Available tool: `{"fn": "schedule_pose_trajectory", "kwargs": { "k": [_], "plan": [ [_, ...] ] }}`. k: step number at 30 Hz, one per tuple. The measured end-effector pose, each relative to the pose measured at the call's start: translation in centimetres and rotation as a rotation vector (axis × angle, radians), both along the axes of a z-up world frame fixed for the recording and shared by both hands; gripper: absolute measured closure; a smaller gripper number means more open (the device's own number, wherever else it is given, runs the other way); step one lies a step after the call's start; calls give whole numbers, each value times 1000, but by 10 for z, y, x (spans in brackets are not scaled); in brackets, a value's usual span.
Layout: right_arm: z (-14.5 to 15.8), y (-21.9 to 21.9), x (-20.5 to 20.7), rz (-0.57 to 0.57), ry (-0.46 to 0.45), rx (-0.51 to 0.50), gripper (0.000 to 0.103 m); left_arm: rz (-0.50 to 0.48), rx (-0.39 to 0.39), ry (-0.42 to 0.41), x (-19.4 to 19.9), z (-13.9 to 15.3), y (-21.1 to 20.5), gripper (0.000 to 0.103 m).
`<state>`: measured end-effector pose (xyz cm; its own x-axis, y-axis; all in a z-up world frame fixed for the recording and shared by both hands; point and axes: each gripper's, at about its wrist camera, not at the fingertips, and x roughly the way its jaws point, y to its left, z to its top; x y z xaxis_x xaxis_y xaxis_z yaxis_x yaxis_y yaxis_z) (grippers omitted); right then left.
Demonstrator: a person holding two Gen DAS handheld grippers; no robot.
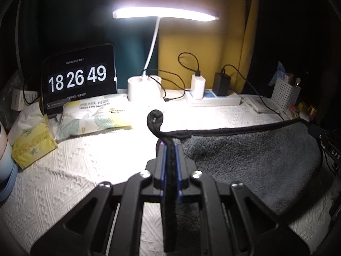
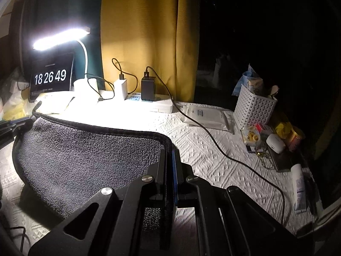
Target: Fold towel
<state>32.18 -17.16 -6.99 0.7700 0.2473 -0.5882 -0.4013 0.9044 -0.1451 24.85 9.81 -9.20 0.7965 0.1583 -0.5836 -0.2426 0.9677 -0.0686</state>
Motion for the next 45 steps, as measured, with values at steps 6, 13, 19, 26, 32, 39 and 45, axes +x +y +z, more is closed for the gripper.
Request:
{"fn": "schedule_pose_trajectory", "kwargs": {
  "k": [6, 13, 19, 26, 32, 39, 45],
  "plan": [
    [-4, 4, 12, 8, -2, -9, 98, -2, -2, 6, 8, -2, 3, 95],
    [-12, 11, 30, 16, 4, -19, 98, -5, 1, 18, 26, -8, 12, 95],
    [-17, 15, 40, 12, 10, -24, 98, -10, 1, 23, 38, -12, 16, 95],
    [-24, 18, 54, 4, 18, -30, 98, -15, 2, 35, 50, -18, 18, 95],
    [-34, 21, 66, -2, 35, -32, 98, -15, 0, 54, 60, -27, 20, 95],
    [-43, 26, 79, -9, 53, -49, 98, -20, -1, 77, 77, -36, 24, 95],
    [-56, 27, 90, -23, 87, -69, 98, -30, 6, 116, 92, -44, 25, 95]
  ]
}}
